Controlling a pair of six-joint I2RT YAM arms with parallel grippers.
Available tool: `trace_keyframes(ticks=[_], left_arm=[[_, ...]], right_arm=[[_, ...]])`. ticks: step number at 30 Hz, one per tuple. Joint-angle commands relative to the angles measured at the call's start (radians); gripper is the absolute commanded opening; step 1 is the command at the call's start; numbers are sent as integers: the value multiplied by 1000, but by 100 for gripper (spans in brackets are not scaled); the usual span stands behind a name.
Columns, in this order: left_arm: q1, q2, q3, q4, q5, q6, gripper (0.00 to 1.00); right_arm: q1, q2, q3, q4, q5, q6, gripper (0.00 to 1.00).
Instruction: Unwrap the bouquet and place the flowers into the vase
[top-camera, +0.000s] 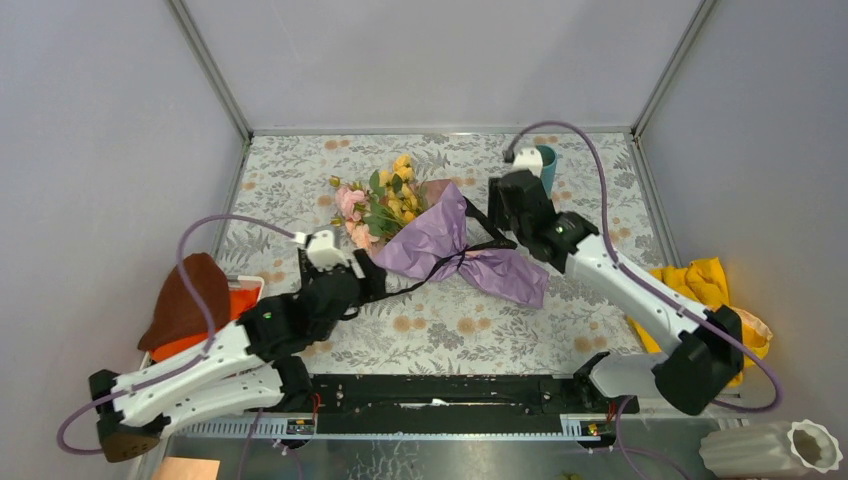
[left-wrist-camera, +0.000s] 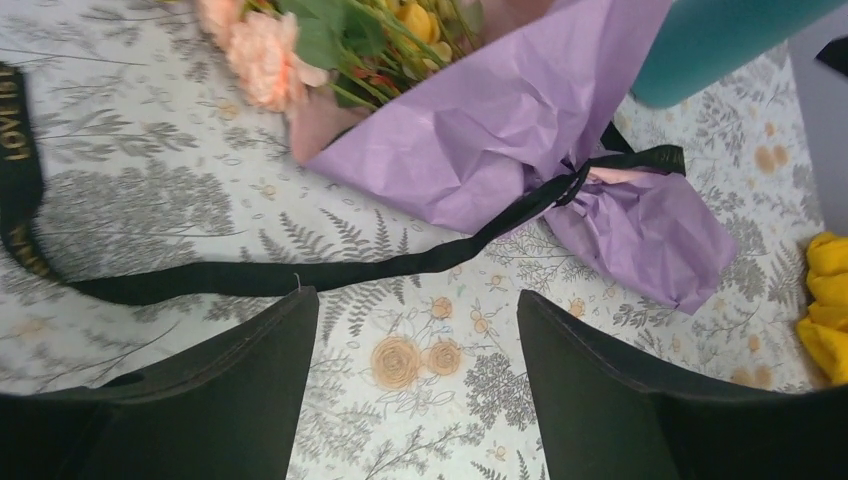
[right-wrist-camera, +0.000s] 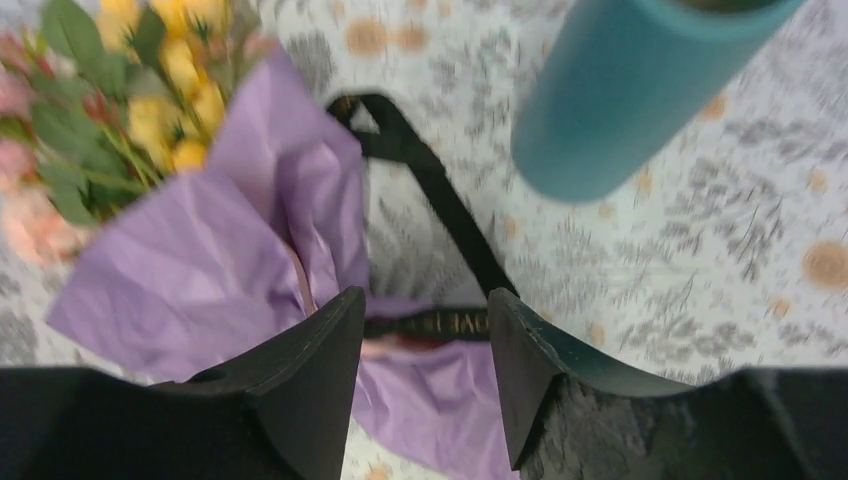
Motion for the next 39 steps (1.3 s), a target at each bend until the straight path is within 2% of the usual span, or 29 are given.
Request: trace_keyframes(ticks=[1,6,11,15,17,21,23,26,31,39], left_arm=[[-3,126,-24,273,68,64,81],[-2,202,-40,353,82,54,83],[-2,199,-65,357,93,14,83],[-2,179,-88,353,91,-1,84],[-2,180,-95,353,88,1,86],[-2,197,-107,372,100,11,86],[-2,204,-117,398,112,22,83],[-2,221,-134,457,143,54,71],[-2,283,-154,567,195,102,64],[0,416,-158,742,303,189,49]], right_arm=[[3,-99,-194,85,-88,56,57],[3,-79,-329,127,-86,72,59],[1,57,-333,167,-78,58,59],[0,155,-329,221,-136,52,55],[0,184,-347,259,-182,52,49],[1,220,-364,294,-276,69,20],[1,218,-374,309,-329,89,14],[6,193,-410,361,-413,135,11],[47,134,-464,420,-503,217,9],[79,29,-489,380,-511,252,10]])
